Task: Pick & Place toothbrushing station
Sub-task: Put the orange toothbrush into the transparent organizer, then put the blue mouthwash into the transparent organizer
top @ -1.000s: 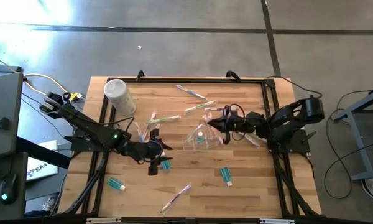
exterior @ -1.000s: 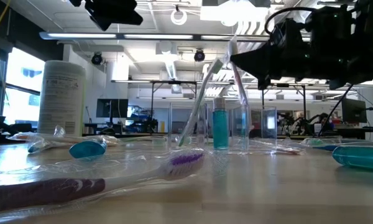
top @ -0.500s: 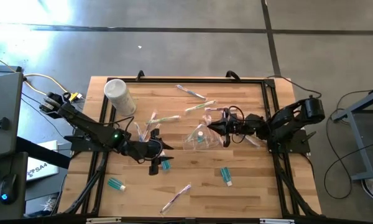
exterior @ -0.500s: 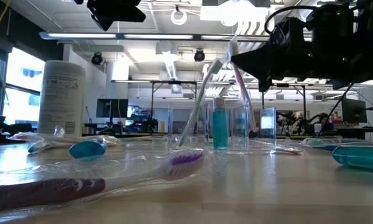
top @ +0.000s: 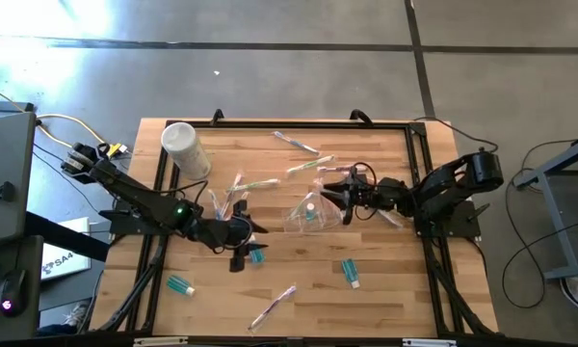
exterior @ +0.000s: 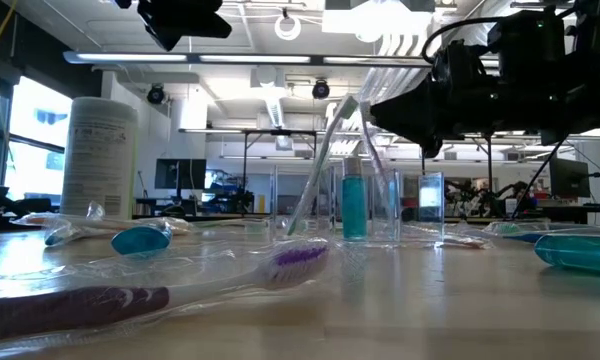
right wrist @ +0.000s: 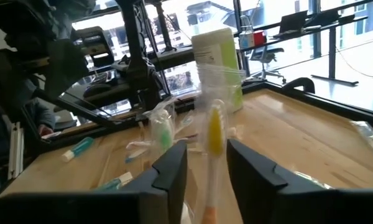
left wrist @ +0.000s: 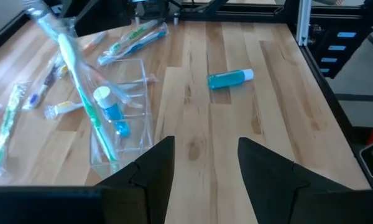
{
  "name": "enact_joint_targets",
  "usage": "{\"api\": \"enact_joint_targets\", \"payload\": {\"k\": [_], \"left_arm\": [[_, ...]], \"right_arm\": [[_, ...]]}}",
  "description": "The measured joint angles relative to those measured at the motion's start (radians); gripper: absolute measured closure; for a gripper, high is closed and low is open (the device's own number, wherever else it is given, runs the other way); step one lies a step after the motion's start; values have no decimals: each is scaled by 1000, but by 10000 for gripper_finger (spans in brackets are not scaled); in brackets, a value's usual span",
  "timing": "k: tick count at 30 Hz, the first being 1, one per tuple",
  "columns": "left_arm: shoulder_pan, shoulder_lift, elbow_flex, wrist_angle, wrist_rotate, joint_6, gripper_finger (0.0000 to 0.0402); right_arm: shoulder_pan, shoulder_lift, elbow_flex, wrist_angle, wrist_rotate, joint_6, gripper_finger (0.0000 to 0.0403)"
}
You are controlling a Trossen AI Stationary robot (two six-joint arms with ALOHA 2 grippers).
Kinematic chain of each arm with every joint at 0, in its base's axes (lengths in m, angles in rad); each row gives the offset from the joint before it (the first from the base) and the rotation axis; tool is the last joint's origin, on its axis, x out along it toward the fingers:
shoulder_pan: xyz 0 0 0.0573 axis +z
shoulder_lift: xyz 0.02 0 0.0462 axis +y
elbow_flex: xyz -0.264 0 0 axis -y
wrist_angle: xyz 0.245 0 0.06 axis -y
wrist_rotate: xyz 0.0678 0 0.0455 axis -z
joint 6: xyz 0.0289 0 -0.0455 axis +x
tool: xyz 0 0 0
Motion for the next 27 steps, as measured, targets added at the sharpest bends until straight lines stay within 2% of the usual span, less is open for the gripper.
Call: {"api": "enact_joint_targets", "payload": {"k": [5,9,14,19,23,27], "left_arm": [[0,0,1,-47,9,-18,231],[0,0,1,-58,46,-141,231],[0,0,31,-134,99,-222,231],[11,0,35,-311,114,-327,231],[38,0,34,-459,97,-516,231],[68,0,34,-500,95,-723,231]], "right_arm": [[0,0,0,-1,-16,-2,245],[0,0,0,-2,-20,-2,198],[0,0,0,14,-115,-35,154],[5,-1,0,63,-166,-62,141],[19,-16,0,68,-165,-96,140],[32,-51,0,65,-154,-132,145]]}}
